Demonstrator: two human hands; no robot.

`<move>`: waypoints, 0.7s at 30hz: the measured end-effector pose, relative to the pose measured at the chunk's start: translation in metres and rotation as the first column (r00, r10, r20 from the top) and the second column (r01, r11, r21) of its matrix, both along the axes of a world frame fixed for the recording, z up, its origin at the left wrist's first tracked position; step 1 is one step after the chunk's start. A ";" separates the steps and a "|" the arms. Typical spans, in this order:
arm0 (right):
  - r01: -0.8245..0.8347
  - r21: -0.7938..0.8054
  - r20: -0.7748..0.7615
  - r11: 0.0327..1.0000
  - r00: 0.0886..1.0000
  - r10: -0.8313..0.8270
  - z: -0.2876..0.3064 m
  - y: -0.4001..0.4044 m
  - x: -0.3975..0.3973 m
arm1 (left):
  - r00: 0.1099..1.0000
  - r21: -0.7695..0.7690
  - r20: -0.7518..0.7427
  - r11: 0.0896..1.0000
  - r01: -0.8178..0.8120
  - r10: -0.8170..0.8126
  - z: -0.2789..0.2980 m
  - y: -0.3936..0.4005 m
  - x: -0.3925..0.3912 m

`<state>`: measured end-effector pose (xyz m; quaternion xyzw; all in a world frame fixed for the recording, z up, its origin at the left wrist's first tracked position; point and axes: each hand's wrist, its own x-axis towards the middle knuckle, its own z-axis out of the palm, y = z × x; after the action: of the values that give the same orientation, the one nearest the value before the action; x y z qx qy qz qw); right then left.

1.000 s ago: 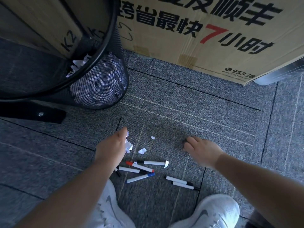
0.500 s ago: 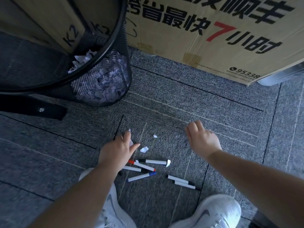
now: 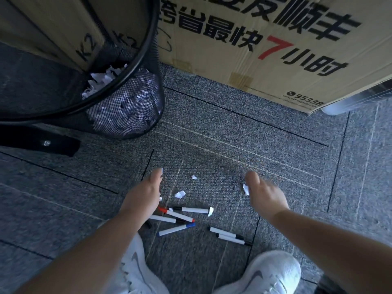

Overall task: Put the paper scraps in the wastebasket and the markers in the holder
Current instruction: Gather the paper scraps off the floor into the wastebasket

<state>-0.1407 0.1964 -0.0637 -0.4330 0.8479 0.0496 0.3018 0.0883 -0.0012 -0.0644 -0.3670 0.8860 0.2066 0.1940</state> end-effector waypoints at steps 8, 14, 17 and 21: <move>-0.165 0.121 -0.163 0.979 0.969 0.184 -0.002 0.004 0.007 | 0.982 0.096 -0.015 0.978 -0.184 0.186 0.011 -0.009 -0.022; -0.307 -0.004 -0.046 0.952 0.951 0.306 -0.005 -0.010 0.018 | 0.998 -0.097 -0.020 0.993 -0.069 0.067 0.005 -0.012 -0.019; -0.243 -0.351 0.019 0.904 0.964 0.266 -0.006 -0.041 0.039 | 0.998 -0.199 0.026 0.978 0.059 -0.055 -0.004 -0.010 -0.017; -0.150 -0.547 0.095 0.824 0.966 0.239 0.001 -0.083 0.057 | 0.989 -0.236 0.103 0.964 0.123 -0.101 -0.009 -0.006 -0.016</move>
<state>-0.0841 0.1137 -0.0629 -0.5868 0.7523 -0.1928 0.2292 0.0725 -0.0068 -0.0737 -0.3460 0.9143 0.0688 0.1991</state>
